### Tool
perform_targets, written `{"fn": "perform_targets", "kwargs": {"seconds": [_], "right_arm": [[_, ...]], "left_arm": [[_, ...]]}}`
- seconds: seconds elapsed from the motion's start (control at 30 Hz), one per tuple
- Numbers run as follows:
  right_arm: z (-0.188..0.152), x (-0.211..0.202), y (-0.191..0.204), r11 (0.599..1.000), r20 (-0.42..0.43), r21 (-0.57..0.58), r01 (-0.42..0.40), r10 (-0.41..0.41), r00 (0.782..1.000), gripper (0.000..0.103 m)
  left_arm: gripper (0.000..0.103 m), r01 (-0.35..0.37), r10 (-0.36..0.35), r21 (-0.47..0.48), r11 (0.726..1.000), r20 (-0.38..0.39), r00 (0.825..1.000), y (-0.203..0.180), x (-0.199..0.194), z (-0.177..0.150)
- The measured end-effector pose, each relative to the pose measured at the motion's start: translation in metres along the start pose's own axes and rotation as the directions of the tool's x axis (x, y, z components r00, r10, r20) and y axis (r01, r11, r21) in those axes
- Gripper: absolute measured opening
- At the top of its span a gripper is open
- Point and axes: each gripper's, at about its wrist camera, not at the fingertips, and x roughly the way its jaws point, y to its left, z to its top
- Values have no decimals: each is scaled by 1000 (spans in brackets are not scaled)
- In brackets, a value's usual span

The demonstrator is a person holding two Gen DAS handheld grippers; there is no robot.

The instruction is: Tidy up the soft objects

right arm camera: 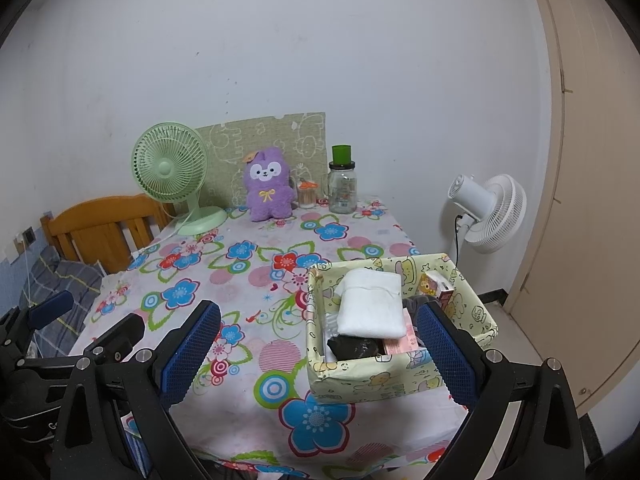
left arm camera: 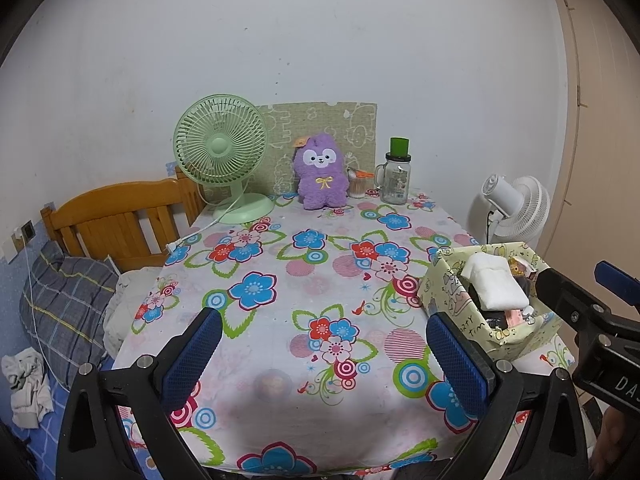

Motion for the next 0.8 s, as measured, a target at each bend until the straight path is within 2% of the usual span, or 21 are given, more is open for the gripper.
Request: {"fn": "perform_targets", "kwargs": {"seconds": [0.8], "right_arm": [[-2,-3,5,1000,6,2,11,-11,1000,100]], "left_arm": [[103,23,-24,22,999,11,1000,-3,-1,2]]}}
